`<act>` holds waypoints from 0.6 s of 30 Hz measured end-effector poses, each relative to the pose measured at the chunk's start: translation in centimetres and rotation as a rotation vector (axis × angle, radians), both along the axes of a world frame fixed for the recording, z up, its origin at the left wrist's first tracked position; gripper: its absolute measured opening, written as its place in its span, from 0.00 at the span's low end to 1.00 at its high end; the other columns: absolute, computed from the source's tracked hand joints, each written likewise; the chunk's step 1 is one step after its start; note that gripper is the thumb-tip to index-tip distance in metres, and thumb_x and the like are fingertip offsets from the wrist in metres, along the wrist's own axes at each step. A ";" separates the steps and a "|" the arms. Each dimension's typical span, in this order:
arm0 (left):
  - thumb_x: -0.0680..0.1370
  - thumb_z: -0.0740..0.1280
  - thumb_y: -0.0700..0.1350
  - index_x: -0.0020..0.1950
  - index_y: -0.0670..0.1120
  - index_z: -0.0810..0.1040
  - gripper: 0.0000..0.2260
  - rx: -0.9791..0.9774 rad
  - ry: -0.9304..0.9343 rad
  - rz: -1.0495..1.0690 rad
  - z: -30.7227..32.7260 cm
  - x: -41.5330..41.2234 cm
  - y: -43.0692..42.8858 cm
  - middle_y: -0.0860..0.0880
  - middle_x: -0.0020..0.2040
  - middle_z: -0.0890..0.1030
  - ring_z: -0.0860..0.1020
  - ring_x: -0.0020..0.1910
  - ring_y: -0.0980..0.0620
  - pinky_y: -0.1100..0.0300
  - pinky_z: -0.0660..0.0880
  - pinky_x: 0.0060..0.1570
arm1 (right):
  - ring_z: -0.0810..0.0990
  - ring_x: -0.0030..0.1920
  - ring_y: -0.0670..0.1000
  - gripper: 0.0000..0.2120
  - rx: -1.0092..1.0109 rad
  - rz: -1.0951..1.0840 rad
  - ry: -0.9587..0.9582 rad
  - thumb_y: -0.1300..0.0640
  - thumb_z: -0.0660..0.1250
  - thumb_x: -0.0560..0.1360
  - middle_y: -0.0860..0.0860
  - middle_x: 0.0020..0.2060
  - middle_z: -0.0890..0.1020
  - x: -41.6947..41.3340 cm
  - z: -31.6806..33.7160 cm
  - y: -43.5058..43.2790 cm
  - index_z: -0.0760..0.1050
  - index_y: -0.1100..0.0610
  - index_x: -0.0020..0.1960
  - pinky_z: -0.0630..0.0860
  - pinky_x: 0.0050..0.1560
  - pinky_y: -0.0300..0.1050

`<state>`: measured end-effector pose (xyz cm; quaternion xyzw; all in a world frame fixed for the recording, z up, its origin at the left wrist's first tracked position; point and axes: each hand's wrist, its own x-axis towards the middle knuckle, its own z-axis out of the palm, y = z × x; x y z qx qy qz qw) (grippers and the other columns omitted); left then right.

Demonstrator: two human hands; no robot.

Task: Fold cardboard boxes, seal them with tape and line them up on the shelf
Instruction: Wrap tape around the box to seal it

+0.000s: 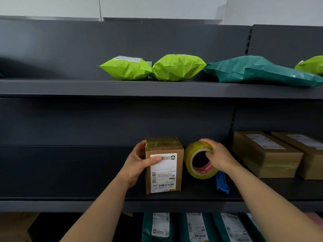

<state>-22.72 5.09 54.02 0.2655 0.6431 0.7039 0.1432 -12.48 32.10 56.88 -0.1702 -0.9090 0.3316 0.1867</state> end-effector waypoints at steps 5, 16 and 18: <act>0.56 0.82 0.53 0.68 0.54 0.71 0.42 -0.031 0.005 -0.001 0.4 0.3 -0.2 0.50 0.61 0.81 0.80 0.59 0.51 0.54 0.78 0.57 | 0.73 0.61 0.52 0.24 -0.024 0.012 -0.037 0.62 0.60 0.80 0.54 0.64 0.72 -0.2 -1.2 -1.0 0.64 0.45 0.72 0.72 0.61 0.45; 0.56 0.83 0.54 0.75 0.54 0.63 0.51 -0.226 0.048 -0.018 2.0 0.4 -0.6 0.52 0.62 0.79 0.78 0.60 0.52 0.55 0.76 0.58 | 0.56 0.76 0.46 0.23 0.065 0.421 0.040 0.62 0.50 0.82 0.49 0.76 0.61 -0.1 6.0 -9.7 0.61 0.52 0.76 0.51 0.72 0.36; 0.54 0.83 0.55 0.75 0.53 0.63 0.53 -0.242 0.054 -0.011 1.9 0.4 -0.7 0.51 0.61 0.80 0.79 0.60 0.52 0.53 0.75 0.61 | 0.56 0.76 0.45 0.22 0.187 0.523 -0.074 0.57 0.46 0.83 0.46 0.77 0.59 -0.9 6.3 -12.2 0.61 0.51 0.76 0.51 0.74 0.39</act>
